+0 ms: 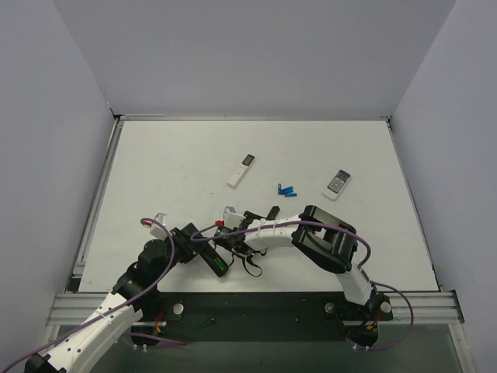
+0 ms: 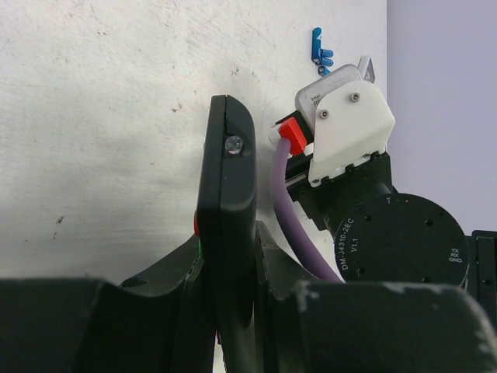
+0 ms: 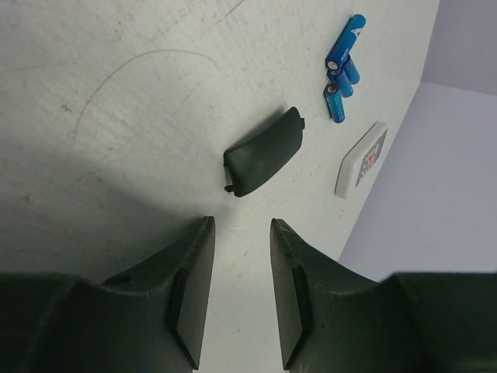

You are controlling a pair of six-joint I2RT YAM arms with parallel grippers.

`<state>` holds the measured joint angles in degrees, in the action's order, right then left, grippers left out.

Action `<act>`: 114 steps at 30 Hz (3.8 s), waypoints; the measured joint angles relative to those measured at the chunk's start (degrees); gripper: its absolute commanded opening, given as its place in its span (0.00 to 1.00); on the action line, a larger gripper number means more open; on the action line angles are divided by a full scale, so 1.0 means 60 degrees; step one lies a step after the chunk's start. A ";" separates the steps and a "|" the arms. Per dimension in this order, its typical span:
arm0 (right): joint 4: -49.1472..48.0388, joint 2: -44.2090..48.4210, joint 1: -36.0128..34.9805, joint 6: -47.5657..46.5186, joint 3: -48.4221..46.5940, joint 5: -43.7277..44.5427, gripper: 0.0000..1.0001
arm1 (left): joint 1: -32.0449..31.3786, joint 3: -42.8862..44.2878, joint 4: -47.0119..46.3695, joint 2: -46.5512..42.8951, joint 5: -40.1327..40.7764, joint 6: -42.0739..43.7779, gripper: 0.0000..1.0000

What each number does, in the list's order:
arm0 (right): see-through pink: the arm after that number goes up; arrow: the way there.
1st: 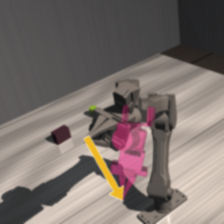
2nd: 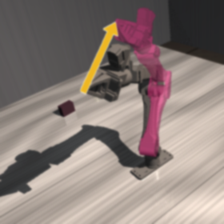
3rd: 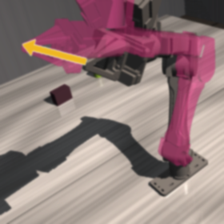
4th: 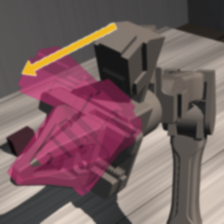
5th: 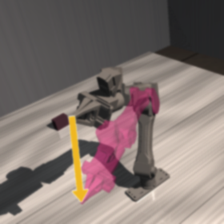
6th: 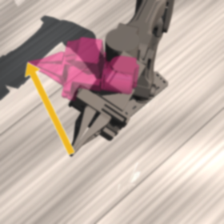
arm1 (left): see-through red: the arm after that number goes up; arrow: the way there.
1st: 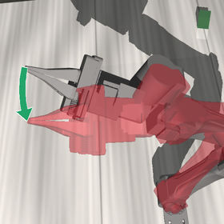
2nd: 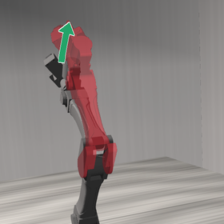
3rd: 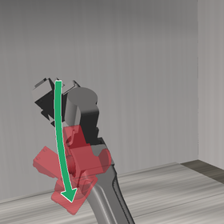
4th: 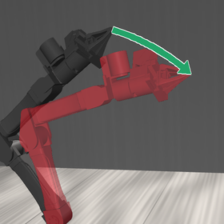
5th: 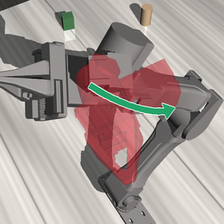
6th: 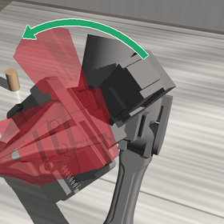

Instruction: Load the batteries into the remote control

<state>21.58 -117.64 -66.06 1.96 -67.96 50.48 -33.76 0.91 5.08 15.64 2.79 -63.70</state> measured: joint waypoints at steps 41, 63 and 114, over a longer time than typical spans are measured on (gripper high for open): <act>0.2608 0.1235 0.3767 0.8637 -0.2255 -0.4575 0.60 | -0.0004 0.0000 -0.0379 -0.0313 -0.0157 -0.0102 0.00; 0.2943 -0.0222 0.4087 0.9398 -0.3027 -0.4860 0.37 | -0.0004 0.0000 -0.0375 -0.0488 -0.0302 -0.0240 0.00; -0.7348 0.9318 0.1122 0.1796 0.4408 -0.9103 0.00 | -0.0004 0.0000 -0.4164 0.0765 -0.0160 -0.2044 0.00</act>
<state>-22.50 -61.73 -59.33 12.73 -41.52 -4.14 -33.78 0.91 -19.90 20.23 1.83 -75.96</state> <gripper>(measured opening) 0.271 0.275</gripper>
